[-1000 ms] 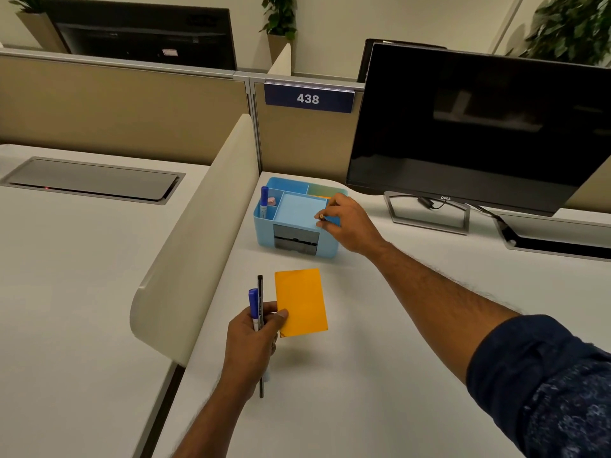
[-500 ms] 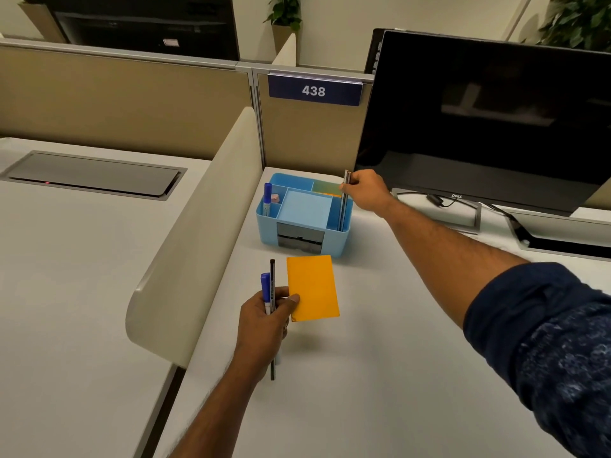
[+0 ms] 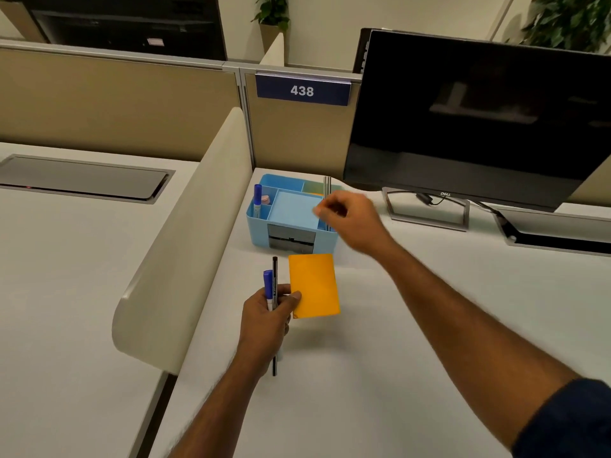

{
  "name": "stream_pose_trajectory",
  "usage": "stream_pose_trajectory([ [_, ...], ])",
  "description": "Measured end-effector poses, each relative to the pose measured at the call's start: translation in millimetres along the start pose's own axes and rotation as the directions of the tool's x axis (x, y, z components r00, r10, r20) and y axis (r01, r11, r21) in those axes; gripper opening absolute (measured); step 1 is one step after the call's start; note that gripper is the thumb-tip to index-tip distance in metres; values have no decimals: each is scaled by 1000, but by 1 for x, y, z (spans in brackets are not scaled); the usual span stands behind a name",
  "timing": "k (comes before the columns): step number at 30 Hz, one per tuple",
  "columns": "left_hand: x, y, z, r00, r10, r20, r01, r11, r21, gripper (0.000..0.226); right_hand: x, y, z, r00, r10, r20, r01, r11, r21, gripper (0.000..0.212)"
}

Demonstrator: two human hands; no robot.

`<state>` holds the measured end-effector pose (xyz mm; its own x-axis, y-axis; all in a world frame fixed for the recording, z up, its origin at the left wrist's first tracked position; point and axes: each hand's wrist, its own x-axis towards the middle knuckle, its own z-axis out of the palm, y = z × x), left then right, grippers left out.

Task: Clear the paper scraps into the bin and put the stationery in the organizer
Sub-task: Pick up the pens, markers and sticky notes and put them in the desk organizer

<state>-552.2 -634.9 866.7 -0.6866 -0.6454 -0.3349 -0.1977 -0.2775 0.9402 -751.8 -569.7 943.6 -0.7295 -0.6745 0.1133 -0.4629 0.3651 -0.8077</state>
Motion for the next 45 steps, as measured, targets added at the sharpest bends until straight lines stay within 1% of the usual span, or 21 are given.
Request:
stream_pose_trajectory([
  [2,-1,1,4,1000,8,1,-8,1000,29,22,-25,-20,15,980,-16,199,15,1000,6,22],
  [3,-2,3,7,1000,14,0,-14,999,49,23,-35,-27,22,964,-12,264,18,1000,-22,31],
  [4,-3,4,9,1000,24,-2,-24,997,72,24,-42,-32,28,954,-8,301,25,998,-52,37],
  [5,-4,5,11,999,37,-4,-36,995,98,24,-46,-35,33,947,-7,320,31,997,-71,38],
  [10,-7,10,17,997,74,-28,-68,982,174,22,-49,-43,27,920,18,391,3,999,-52,14],
  [13,-9,12,18,996,91,-2,-90,981,174,26,-41,-49,9,916,27,400,-16,999,-31,13],
  [15,-11,11,19,995,98,23,-100,977,187,28,-35,-50,-10,925,22,379,-32,999,21,14],
  [20,-12,13,17,993,110,30,-113,985,134,20,-18,-39,-63,976,1,216,-45,978,201,12],
  [22,-11,15,15,994,106,37,-109,988,106,17,-14,-25,-78,986,28,162,-76,951,300,11],
  [24,-10,16,13,994,100,41,-103,990,95,19,-14,-7,-85,986,97,135,-146,897,417,10],
  [25,-9,16,12,995,94,39,-98,991,92,21,-15,1,-85,981,143,129,-189,851,489,9],
  [27,-8,15,11,996,86,34,-88,992,93,23,-18,16,-81,964,231,132,-261,729,633,6],
  [29,-7,14,9,996,82,30,-85,992,97,24,-22,26,-73,934,318,165,-327,571,753,9],
  [31,-7,13,7,996,84,30,-87,991,101,21,-24,33,-65,888,403,223,-397,426,813,15],
  [32,-7,12,6,996,87,29,-89,990,105,19,-24,35,-61,864,433,256,-434,384,815,16],
  [34,-7,10,4,996,87,23,-89,989,115,17,-24,39,-53,824,457,334,-514,357,780,21],
  [36,-7,7,2,996,85,15,-86,989,120,17,-20,38,-44,802,449,393,-569,377,731,23],
  [38,-7,6,0,997,81,2,-81,988,129,16,-14,35,-37,812,441,382,-562,415,716,23],
  [41,-7,5,-5,996,83,-9,-81,988,128,13,1,30,-29,843,476,251,-504,536,677,21],
  [43,-7,4,-8,996,88,-15,-85,988,127,12,13,28,-23,861,492,129,-464,657,594,20],
  [45,-7,4,-11,996,87,-24,-84,988,128,12,27,28,-17,878,478,-21,-413,780,470,18],
])
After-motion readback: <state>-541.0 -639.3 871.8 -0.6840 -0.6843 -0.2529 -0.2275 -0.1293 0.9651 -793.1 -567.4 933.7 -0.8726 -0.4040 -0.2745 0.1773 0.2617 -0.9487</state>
